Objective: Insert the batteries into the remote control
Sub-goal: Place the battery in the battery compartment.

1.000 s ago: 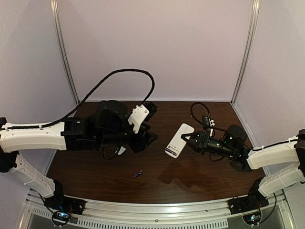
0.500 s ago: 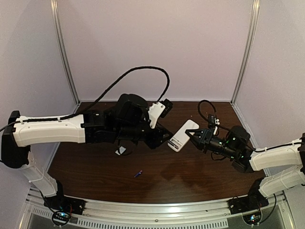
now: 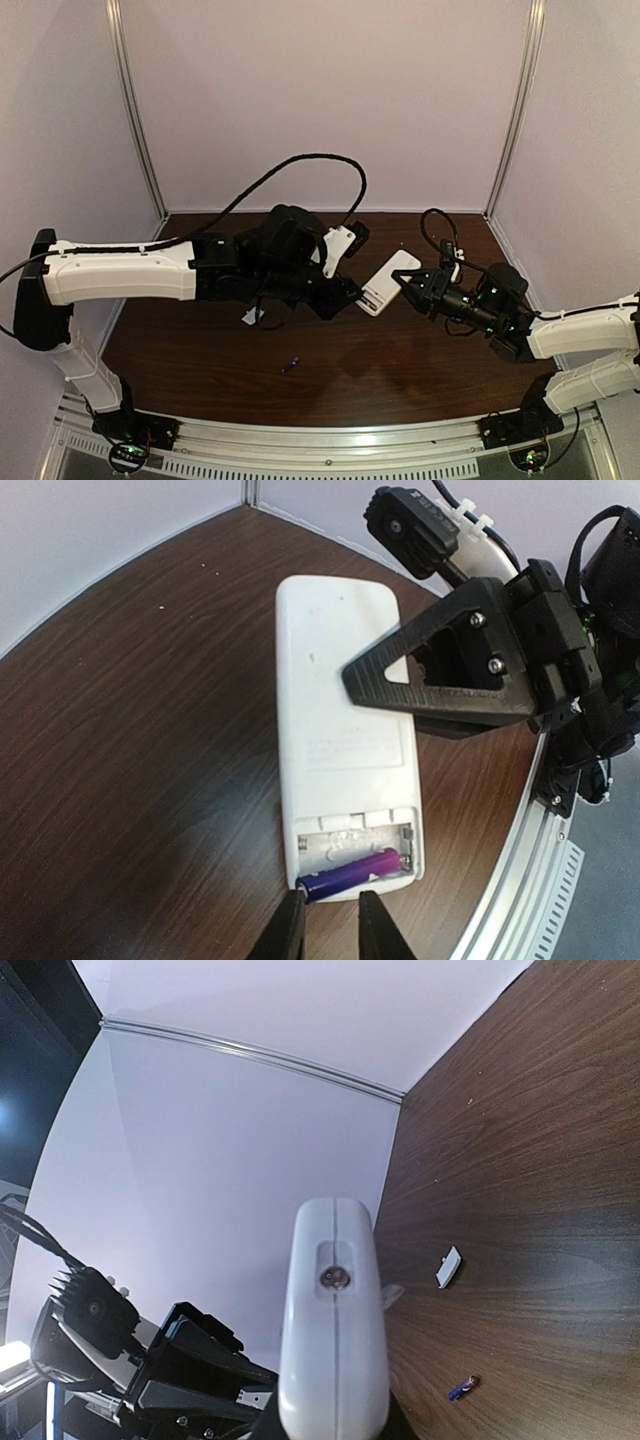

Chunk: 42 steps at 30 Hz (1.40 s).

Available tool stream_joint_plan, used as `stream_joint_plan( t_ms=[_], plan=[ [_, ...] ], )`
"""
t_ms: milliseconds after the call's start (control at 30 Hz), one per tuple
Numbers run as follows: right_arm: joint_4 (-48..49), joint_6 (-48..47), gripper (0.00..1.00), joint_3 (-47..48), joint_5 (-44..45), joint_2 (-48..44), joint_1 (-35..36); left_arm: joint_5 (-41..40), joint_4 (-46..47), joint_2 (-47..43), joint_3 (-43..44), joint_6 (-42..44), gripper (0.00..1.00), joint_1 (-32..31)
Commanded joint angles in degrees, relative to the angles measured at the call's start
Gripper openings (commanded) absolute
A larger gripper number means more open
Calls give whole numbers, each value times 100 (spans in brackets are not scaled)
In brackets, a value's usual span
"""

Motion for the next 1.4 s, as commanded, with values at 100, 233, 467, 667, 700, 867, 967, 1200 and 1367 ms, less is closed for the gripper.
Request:
stream_joint_plan(
  t_ms=[100,233,467,667,700,867,967,1200,1367],
  plan=[
    [73,66,0,-90,67,-73,3,-6,-71,122,235,41,18,27],
    [82,68,0,-98,66,-86,3,32,-77,162,265,83,15,28],
    [84,74,0,-107,65,-138,3,38,-90,196,248,86,14,27],
    [100,81,0,-133,69,-161,3,-4,-131,254,246,86,18,29],
    [117,79,0,-134,67,-161,3,-3,-133,268,245,90,18,27],
    [150,103,0,-136,49,-159,5,6,-134,293,260,102,18,27],
    [178,103,0,-125,38,-152,4,30,-141,314,261,133,16,28],
    [303,110,0,-116,31,-117,3,161,-181,413,277,181,10,30],
    [378,107,0,-91,4,-95,3,214,-269,530,334,213,7,27]
  ],
)
